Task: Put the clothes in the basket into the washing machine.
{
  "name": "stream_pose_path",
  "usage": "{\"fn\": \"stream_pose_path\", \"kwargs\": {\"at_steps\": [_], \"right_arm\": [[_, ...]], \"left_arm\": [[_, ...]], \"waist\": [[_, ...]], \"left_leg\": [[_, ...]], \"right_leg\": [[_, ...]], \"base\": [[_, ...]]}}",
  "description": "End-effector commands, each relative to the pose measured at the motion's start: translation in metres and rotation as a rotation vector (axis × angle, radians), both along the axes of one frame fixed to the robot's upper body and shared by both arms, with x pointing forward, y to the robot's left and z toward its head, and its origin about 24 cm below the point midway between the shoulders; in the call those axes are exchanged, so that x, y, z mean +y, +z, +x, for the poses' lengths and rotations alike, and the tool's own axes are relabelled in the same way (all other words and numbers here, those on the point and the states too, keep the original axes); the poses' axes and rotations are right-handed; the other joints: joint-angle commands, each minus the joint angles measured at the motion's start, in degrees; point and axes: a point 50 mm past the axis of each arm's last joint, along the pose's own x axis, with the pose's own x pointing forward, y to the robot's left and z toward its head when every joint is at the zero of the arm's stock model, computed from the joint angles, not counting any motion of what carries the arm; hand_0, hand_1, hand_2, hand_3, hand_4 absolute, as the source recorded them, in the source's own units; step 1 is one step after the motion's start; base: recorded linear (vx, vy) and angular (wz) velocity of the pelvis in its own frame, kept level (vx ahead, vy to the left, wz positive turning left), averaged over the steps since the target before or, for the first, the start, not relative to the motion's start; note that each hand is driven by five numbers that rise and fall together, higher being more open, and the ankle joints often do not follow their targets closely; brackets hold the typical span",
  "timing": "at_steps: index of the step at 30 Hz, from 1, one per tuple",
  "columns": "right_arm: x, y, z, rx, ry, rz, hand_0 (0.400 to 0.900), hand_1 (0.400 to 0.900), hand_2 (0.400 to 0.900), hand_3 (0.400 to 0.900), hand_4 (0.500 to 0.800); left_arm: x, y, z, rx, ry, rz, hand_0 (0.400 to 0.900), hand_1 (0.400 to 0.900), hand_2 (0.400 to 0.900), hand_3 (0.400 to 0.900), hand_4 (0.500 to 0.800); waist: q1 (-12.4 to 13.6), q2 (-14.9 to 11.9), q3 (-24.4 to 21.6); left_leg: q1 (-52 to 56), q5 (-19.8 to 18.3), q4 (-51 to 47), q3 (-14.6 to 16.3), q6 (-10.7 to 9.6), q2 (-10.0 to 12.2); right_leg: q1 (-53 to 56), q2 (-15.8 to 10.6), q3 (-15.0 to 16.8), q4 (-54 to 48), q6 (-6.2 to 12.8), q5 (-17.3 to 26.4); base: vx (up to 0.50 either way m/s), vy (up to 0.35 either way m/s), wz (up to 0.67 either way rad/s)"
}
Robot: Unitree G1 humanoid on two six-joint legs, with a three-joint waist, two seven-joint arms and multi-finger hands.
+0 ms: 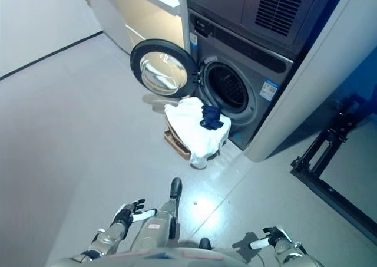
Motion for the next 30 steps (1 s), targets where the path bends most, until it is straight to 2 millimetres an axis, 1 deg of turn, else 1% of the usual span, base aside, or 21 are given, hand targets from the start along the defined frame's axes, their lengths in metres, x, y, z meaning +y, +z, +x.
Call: {"fn": "stream_pose_path", "kwargs": {"at_steps": [1, 3, 4, 5, 6, 7, 8, 9, 10, 11, 12, 13, 14, 15, 16, 18, 19, 20, 21, 24, 30], "right_arm": [[-0.006, 0.002, -0.003, 0.0, 0.063, -0.039, 0.9, 0.9, 0.9, 0.9, 0.8], [0.001, 0.0, -0.001, -0.009, 0.087, -0.021, 0.9, 0.9, 0.9, 0.9, 0.8], [0.003, -0.001, -0.001, -0.01, 0.093, -0.014, 0.9, 0.9, 0.9, 0.9, 0.8], [0.005, -0.001, 0.0, -0.017, 0.099, -0.008, 0.9, 0.9, 0.9, 0.9, 0.8], [0.006, -0.001, 0.001, -0.022, 0.099, -0.001, 0.9, 0.9, 0.9, 0.9, 0.8], [0.008, -0.001, 0.004, -0.031, 0.108, 0.001, 0.9, 0.9, 0.9, 0.9, 0.8], [0.009, 0.0, 0.006, -0.036, 0.12, 0.004, 0.9, 0.9, 0.9, 0.9, 0.8], [0.01, 0.001, 0.01, -0.053, 0.129, 0.004, 0.9, 0.9, 0.9, 0.9, 0.8], [0.006, 0.006, 0.027, -0.079, 0.133, -0.012, 0.9, 0.9, 0.9, 0.9, 0.8], [0.004, 0.008, 0.029, -0.084, 0.137, -0.017, 0.9, 0.9, 0.9, 0.9, 0.8], [0.005, 0.009, 0.033, -0.094, 0.153, -0.02, 0.9, 0.9, 0.9, 0.9, 0.8], [0.01, 0.006, 0.029, -0.079, 0.164, -0.03, 0.9, 0.9, 0.9, 0.9, 0.8], [0.012, 0.006, 0.033, -0.08, 0.179, -0.035, 0.9, 0.9, 0.9, 0.9, 0.8], [0.012, 0.008, 0.038, -0.092, 0.194, -0.041, 0.9, 0.9, 0.9, 0.9, 0.8], [0.014, 0.01, 0.044, -0.1, 0.214, -0.05, 0.9, 0.9, 0.9, 0.9, 0.8], [0.014, 0.016, 0.06, -0.146, 0.229, -0.058, 0.9, 0.9, 0.9, 0.9, 0.8], [0.015, 0.018, 0.066, -0.172, 0.228, -0.056, 0.9, 0.9, 0.9, 0.9, 0.8], [0.016, 0.022, 0.073, -0.211, 0.212, -0.052, 0.9, 0.9, 0.9, 0.9, 0.8], [0.018, 0.022, 0.075, -0.23, 0.19, -0.042, 0.9, 0.9, 0.9, 0.9, 0.8], [0.024, 0.025, 0.084, -0.268, 0.194, -0.014, 0.9, 0.9, 0.9, 0.9, 0.8], [0.031, 0.042, 0.115, -0.419, 0.103, 0.098, 0.9, 0.9, 0.9, 0.9, 0.8]], "left_arm": [[0.015, -0.007, -0.034, 0.111, -0.065, 0.079, 0.9, 0.9, 0.9, 0.9, 0.8], [0.016, -0.006, -0.029, 0.098, -0.089, 0.092, 0.9, 0.9, 0.9, 0.9, 0.8], [0.017, -0.005, -0.026, 0.089, -0.101, 0.098, 0.9, 0.9, 0.9, 0.9, 0.8], [0.017, -0.003, -0.021, 0.078, -0.113, 0.103, 0.9, 0.9, 0.9, 0.9, 0.8], [0.017, -0.001, -0.016, 0.061, -0.122, 0.108, 0.9, 0.9, 0.9, 0.9, 0.8], [0.018, 0.002, -0.008, 0.038, -0.128, 0.114, 0.9, 0.9, 0.9, 0.9, 0.8], [0.018, 0.005, 0.0, 0.012, -0.139, 0.122, 0.9, 0.9, 0.9, 0.9, 0.8], [0.018, 0.008, 0.008, -0.011, -0.148, 0.129, 0.9, 0.9, 0.9, 0.9, 0.8], [0.019, 0.011, 0.015, -0.028, -0.173, 0.138, 0.9, 0.9, 0.9, 0.9, 0.8], [0.018, 0.012, 0.017, -0.032, -0.191, 0.141, 0.9, 0.9, 0.9, 0.9, 0.8], [0.017, 0.013, 0.019, -0.04, -0.193, 0.142, 0.9, 0.9, 0.9, 0.9, 0.8], [0.013, 0.014, 0.024, -0.061, -0.199, 0.137, 0.9, 0.9, 0.9, 0.9, 0.8], [0.013, 0.014, 0.023, -0.064, -0.186, 0.139, 0.9, 0.9, 0.9, 0.9, 0.8], [0.011, 0.013, 0.023, -0.065, -0.181, 0.136, 0.9, 0.9, 0.9, 0.9, 0.8], [0.012, 0.013, 0.022, -0.067, -0.166, 0.134, 0.9, 0.9, 0.9, 0.9, 0.8], [0.013, 0.011, 0.019, -0.053, -0.144, 0.134, 0.9, 0.9, 0.9, 0.9, 0.8], [0.015, 0.011, 0.019, -0.049, -0.134, 0.137, 0.9, 0.9, 0.9, 0.9, 0.8], [0.016, 0.011, 0.018, -0.047, -0.121, 0.138, 0.9, 0.9, 0.9, 0.9, 0.8], [0.015, 0.009, 0.014, -0.035, -0.115, 0.135, 0.9, 0.9, 0.9, 0.9, 0.8], [0.014, 0.002, -0.004, 0.012, -0.09, 0.119, 0.9, 0.9, 0.9, 0.9, 0.8], [0.026, 0.002, -0.013, 0.031, -0.06, 0.129, 0.9, 0.9, 0.9, 0.9, 0.8]], "waist": [[1.41, -2.76, -5.66], [2.03, -4.43, -6.77], [1.93, -4.87, -7.04], [1.76, -4.69, -7.19], [1.62, -4.55, -6.95], [1.17, -3.39, -6.29], [0.0, -2.77, -5.15], [-0.45, -1.44, -4.59], [-0.67, -0.7, -3.36], [-0.95, 0.11, -3.11], [-1.31, 0.71, -2.83], [-1.53, 1.16, -2.6], [-1.98, 1.5, -2.49], [-2.14, 1.72, -2.53], [-1.77, 1.05, -2.45], [-1.98, -0.3, -2.61], [-2.09, -0.98, -2.41], [-2.33, -1.84, -2.33], [-2.08, -2.13, -2.92], [-0.46, -2.59, -4.68], [0.29, -3.37, -5.29]], "left_leg": [[-3.11, 8.54, 0.49, 1.2, 2.97, -0.61], [-1.78, 10.98, 1.58, 0.74, 3.34, -1.71], [-0.9, 11.08, 2.02, 0.68, 3.86, -2.21], [-0.15, 10.24, 2.75, 0.71, 4.42, -2.39], [1.15, 9.1, 3.38, 0.82, 5.24, -3.03], [2.71, 7.81, 3.93, 0.31, 5.94, -2.81], [5.11, 6.58, 4.21, -0.41, 6.79, -3.69], [6.31, 5.46, 4.86, -1.07, 7.56, -3.53], [8.22, 4.63, 5.26, -2.7, 8.41, -4.04], [9.31, 3.48, 5.8, -3.52, 8.86, -4.29], [11.27, 2.92, 5.51, -4.53, 9.27, -4.7], [13.45, 1.8, 4.88, -4.76, 9.5, -5.1], [15.33, 1.0, 4.55, -5.48, 9.3, -5.43], [16.37, 0.38, 4.41, -6.04, 9.02, -5.43], [17.63, -1.09, 4.33, -6.13, 8.52, -6.13], [18.64, -3.02, 4.78, -6.76, 7.33, -7.21], [19.06, -3.99, 5.57, -7.3, 6.82, -7.5], [18.93, -4.66, 7.27, -8.49, 6.48, -8.29], [18.5, -4.78, 7.28, -8.29, 6.37, -8.24], [19.43, -4.89, 6.36, -9.01, 5.79, -7.43], [18.67, -5.08, 6.52, -12.13, 4.72, -6.41]], "right_leg": [[4.91, -1.75, 4.53, 11.24, 8.92, -0.62], [3.97, -3.57, 4.1, 17.11, 12.7, 5.18], [2.14, -3.95, 3.68, 21.15, 14.89, 9.97], [-0.73, -4.18, 2.88, 26.02, 16.98, 16.19], [-3.32, -5.0, 0.62, 32.21, 18.67, 21.95], [-7.54, -4.23, -1.6, 39.0, 19.08, 25.43], [-9.85, -3.82, -2.78, 44.1, 18.74, 27.04], [-12.0, -2.83, -3.41, 48.01, 18.06, 27.62], [-16.27, -2.55, -5.37, 53.6, 16.93, 25.51], [-18.53, -2.42, -7.03, 55.92, 16.59, 23.85], [-21.58, -3.95, -8.92, 56.97, 15.51, 21.92], [-23.42, -7.91, -11.75, 53.98, 14.46, 18.03], [-24.3, -11.22, -14.33, 49.65, 13.75, 15.37], [-24.66, -12.98, -16.43, 45.4, 13.53, 14.19], [-24.02, -15.12, -19.32, 37.09, 13.36, 11.7], [-24.02, -15.6, -21.13, 23.89, 14.14, 12.38], [-23.02, -15.52, -20.61, 19.63, 14.42, 12.84], [-19.31, -14.36, -18.49, 16.09, 14.66, 11.87], [-18.65, -13.52, -18.23, 16.2, 14.7, 11.99], [-15.86, -13.78, -22.48, 14.49, 13.67, 10.12], [-15.1, -13.78, -26.64, 16.67, 13.0, 7.33]], "base": [[0.56, 0.133, -0.65], [0.49, 0.105, -0.37], [0.38, 0.101, -0.15], [0.37, 0.135, -0.05], [0.35, 0.187, -0.01], [0.34, 0.233, 0.17], [0.34, 0.277, 0.27], [0.35, 0.265, 0.5], [0.36, 0.242, 0.57], [0.35, 0.189, 0.71], [0.38, 0.184, 0.61], [0.39, 0.143, 0.58], [0.37, 0.087, 0.47], [0.36, -0.015, 0.35], [0.32, -0.088, 0.34], [0.27, -0.168, 0.41], [0.22, -0.203, 0.7], [0.17, -0.175, 0.63], [0.17, -0.122, 0.36], [0.18, -0.111, 0.24], [0.08, -0.1, 0.44]]}}
